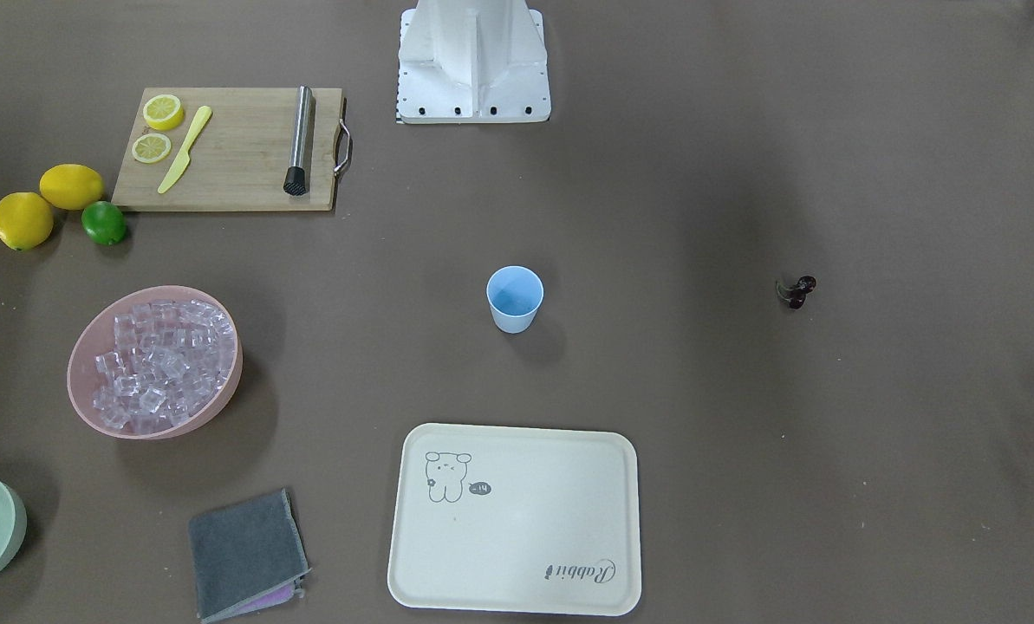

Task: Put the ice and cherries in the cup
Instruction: 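Move the right gripper over the pink bowl of ice cubes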

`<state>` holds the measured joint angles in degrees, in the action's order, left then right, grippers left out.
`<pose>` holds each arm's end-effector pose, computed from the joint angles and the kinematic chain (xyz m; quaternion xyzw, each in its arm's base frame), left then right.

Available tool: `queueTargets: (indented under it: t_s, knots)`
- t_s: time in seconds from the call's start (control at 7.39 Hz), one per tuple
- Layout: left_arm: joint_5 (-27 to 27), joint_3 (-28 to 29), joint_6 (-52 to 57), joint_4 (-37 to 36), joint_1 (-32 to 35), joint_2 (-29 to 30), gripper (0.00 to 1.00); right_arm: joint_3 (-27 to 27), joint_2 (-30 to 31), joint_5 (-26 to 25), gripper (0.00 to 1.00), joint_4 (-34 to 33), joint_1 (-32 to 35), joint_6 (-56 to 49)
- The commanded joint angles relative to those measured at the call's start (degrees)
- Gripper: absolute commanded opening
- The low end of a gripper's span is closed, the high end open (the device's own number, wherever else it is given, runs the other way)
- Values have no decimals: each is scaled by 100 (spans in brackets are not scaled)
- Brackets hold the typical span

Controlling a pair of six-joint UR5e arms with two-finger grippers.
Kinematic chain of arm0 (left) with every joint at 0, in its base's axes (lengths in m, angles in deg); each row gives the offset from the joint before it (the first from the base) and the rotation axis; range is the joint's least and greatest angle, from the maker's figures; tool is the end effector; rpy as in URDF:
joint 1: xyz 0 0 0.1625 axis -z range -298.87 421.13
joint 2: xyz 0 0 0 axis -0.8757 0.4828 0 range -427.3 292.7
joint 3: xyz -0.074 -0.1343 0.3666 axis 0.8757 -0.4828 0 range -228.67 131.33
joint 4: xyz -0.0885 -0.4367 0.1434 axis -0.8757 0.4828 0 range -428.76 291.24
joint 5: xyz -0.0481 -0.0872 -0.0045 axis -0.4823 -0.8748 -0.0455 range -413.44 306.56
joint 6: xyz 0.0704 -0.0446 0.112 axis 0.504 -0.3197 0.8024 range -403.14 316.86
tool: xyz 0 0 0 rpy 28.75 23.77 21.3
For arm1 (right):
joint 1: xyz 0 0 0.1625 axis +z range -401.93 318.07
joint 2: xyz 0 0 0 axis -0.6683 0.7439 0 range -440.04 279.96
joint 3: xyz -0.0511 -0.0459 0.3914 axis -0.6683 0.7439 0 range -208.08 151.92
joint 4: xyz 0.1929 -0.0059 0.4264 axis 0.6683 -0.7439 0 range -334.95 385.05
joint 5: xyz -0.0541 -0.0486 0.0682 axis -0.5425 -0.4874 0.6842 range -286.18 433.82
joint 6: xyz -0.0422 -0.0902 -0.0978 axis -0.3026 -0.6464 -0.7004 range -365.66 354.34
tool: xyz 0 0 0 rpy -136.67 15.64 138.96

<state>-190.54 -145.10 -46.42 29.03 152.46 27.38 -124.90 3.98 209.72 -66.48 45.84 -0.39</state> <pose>-0.0449 -0.5969 0.5296 0.1439 0.3966 0.0291 0.9062 0.0099 -0.5964 0.5341 0.0648 -0.3931 -0.0139 0.9171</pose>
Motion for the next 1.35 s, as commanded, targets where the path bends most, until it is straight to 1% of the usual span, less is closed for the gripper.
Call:
queueTargets:
  t_s: [0.0, 0.14, 0.27, 0.41, 0.54, 0.68, 0.81, 1.08, 1.22]
  knots:
    - [0, -60, -5, -5, -1, -46, 98, -301, -340, -10, 100, 4, -889, 210]
    - [0, -60, -5, -5, -1, -46, 98, -303, -543, -123, 99, 30, -1399, 882]
    - [0, -60, 4, -5, -1, -37, 98, -285, -606, -298, 98, 378, -1752, 1141]
    - [0, -77, 4, 3, -1, -37, 98, -128, -685, -387, 98, 738, -2103, 1779]
    - [0, -69, 12, 3, -1, -37, 98, 4, -755, -458, 92, 1194, -2481, 2568]
    - [0, -69, 4, 3, -1, -29, 98, 240, -1043, -624, 94, 1686, -2876, 3829]
    - [0, -60, 12, 3, -1, -20, 98, 408, -1202, -1121, 94, 1952, -3263, 4303]
    - [0, -51, 13, 12, -1, -20, 98, 532, -1221, -1267, 90, 1981, -3364, 4316]
    - [0, -51, 13, 12, -1, -28, 98, 619, -1221, -1267, 85, 1990, -3373, 4316]
